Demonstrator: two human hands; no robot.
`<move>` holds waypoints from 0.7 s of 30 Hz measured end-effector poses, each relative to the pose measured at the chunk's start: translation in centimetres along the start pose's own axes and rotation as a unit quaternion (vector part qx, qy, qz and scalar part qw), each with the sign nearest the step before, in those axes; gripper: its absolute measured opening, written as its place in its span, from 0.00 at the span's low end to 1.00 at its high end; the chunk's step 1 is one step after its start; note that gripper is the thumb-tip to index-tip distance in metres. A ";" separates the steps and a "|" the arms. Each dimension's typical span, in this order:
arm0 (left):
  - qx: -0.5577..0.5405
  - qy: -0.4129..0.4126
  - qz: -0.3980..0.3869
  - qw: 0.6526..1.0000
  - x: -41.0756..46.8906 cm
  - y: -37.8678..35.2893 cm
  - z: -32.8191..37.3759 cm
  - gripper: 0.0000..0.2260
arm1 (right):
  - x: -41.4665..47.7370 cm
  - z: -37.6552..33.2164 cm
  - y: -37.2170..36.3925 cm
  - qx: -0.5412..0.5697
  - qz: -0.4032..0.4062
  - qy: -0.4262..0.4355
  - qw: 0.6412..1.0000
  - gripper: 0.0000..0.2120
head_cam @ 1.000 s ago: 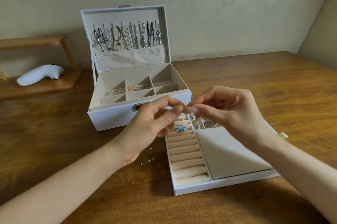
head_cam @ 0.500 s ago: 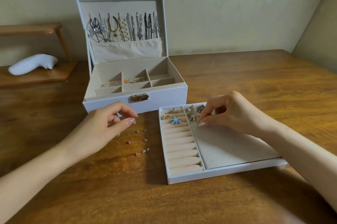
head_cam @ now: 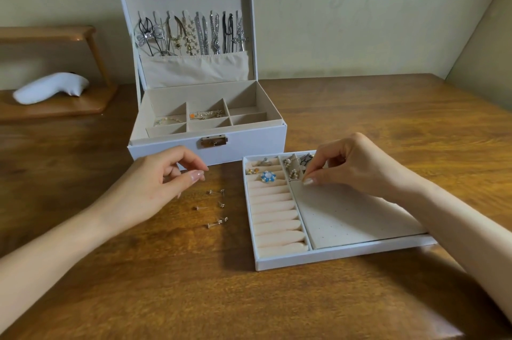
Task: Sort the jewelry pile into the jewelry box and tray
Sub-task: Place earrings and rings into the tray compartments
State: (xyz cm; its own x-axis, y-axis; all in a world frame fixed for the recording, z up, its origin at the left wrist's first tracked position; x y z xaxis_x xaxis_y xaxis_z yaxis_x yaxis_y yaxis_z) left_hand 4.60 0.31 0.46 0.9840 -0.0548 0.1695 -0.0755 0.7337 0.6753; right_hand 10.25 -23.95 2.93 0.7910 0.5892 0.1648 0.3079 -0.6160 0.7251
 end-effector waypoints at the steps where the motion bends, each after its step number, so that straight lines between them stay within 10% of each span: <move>1: 0.001 -0.001 0.000 1.000 0.0 0.0 0.0 0.06 | 0.0 0.0 0.0 -0.004 0.003 0.000 1.000 0.03; 21: 0.007 0.001 0.004 1.000 -0.1 0.2 -0.1 0.05 | 0.0 0.3 0.0 -0.042 0.029 0.004 0.999 0.06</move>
State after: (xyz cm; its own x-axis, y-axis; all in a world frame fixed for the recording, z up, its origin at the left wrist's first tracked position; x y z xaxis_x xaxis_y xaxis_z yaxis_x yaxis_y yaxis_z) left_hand 4.53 0.51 0.49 0.9838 -0.0475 0.1731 -0.0854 0.7244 0.6841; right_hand 10.39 -24.12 2.67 0.8015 0.5584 0.2140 0.2161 -0.6041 0.7670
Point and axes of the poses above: each hand's wrist, its own x-axis towards the middle knuckle, its own y-axis out of the back of the hand, z = x × y, the point moved 8 cm from there along x, towards the middle knuckle
